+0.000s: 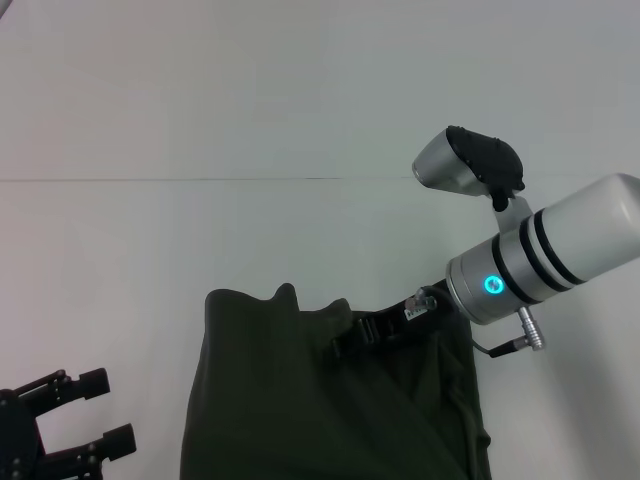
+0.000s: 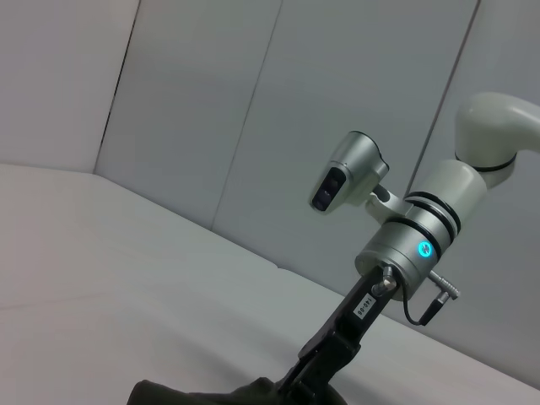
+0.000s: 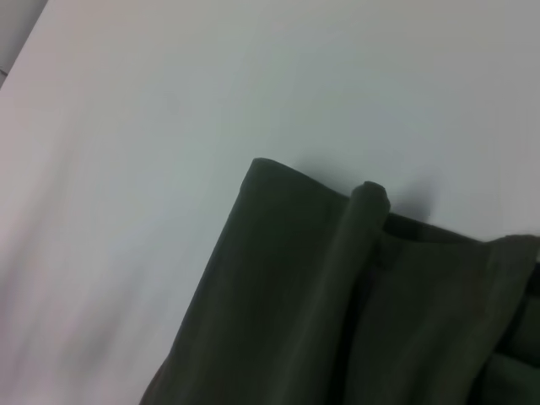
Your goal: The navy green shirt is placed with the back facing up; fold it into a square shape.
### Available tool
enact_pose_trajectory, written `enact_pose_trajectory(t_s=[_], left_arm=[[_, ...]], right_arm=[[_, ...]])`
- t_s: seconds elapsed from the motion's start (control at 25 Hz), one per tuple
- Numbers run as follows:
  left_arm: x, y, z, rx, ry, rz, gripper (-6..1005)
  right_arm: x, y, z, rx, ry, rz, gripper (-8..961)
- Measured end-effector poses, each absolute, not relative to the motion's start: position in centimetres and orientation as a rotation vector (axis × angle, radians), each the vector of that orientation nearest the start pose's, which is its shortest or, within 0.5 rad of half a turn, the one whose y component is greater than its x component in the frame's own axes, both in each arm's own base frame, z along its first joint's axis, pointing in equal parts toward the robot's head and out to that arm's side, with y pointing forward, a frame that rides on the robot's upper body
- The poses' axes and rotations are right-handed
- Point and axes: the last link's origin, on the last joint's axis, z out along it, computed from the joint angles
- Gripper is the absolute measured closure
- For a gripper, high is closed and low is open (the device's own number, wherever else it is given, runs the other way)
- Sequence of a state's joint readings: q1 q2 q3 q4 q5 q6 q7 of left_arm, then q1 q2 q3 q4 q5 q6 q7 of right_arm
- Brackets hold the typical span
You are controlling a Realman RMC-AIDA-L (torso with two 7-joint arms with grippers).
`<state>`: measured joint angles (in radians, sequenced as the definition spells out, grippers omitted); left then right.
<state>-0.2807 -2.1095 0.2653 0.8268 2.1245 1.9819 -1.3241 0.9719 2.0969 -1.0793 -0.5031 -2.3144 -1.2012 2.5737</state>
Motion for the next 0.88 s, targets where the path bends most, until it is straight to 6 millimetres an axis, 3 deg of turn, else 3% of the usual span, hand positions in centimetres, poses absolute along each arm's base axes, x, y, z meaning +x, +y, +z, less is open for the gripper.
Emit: enact_pose_trajectory(t_s=[0.2, 0.28, 0.52, 0.88], left_arm=[[-32.05, 22.24, 5.88, -2.538, -0.744, -0.920, 149], [-32.06, 22.23, 5.88, -2.538, -0.745, -0.919, 149], [-32.06, 22.24, 5.88, -2.538, -0.744, -0.919, 148], [-32.03, 22.31, 5.93, -2.539, -0.741, -0.919, 148]], right_arm=[[16.76, 40.03, -8.21, -2.539, 1.592, -0.027, 499], [16.79, 40.03, -8.24, -2.542, 1.585, -0.027, 667], [17.01, 40.11, -8.22, -2.542, 1.564, -0.019, 850], [17.21, 39.96, -8.22, -2.562, 1.545, -0.001, 897]])
